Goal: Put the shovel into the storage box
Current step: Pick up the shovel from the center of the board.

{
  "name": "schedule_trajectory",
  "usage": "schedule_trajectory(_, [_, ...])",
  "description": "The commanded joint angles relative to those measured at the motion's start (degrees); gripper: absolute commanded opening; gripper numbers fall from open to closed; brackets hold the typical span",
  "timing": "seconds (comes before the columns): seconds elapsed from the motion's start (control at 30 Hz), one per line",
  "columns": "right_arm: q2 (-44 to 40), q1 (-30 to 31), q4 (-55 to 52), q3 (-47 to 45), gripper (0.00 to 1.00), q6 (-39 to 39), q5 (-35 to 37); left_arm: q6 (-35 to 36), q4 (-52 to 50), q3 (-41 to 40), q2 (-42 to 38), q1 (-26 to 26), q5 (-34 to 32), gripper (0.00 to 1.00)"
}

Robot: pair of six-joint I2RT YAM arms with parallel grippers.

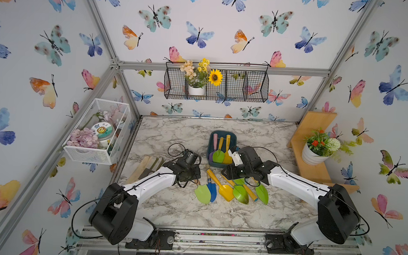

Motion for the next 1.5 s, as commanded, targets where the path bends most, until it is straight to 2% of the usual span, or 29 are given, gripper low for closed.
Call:
schedule_trajectory(0.0, [1.60,0.54,0.75,1.76,0.61,-0.95,-2.51,-3.05,0.26,-1.57,-1.27,-0.16,-2.89,0.49])
schedule_trajectory(0.27, [3.12,0.54,1.09,1.92,0.60,-0.34,-2.25,-4.13,0.65,-1.20,1.96,-1.49,-3.90,0.51])
schedule_trajectory(0.67, [2.53,0.54,0.07,1.17,0.59,-0.52,0.42,-3.91,2.45,-0.15,8.55,-2.41,-4.48,0.40])
schedule_trajectory(1.13, [1.84,0.54,-0.84,0.58,0.59,-0.54,2.60,-2.80,3.07,-0.23,12.98,-2.63,-5.70,0.30])
schedule_trajectory(1.23, [1.57,0.54,-0.85,0.44,0.59,-0.51,2.98,-2.55,3.07,-0.31,13.11,-2.59,-6.09,0.25])
schedule_trajectory(1.3, [1.57,0.54,-0.84,0.44,0.59,-0.44,3.03,-2.37,2.85,-0.31,13.20,-2.58,-6.48,0.25])
schedule_trajectory(1.37, [1.57,0.54,-0.82,0.44,0.59,-0.43,3.12,-1.97,2.55,-0.23,13.38,-2.63,-6.67,0.32])
schedule_trajectory(1.47, [1.48,0.54,-0.84,0.43,0.59,-0.45,3.23,-1.85,2.19,-0.39,13.47,-2.58,-7.17,0.34])
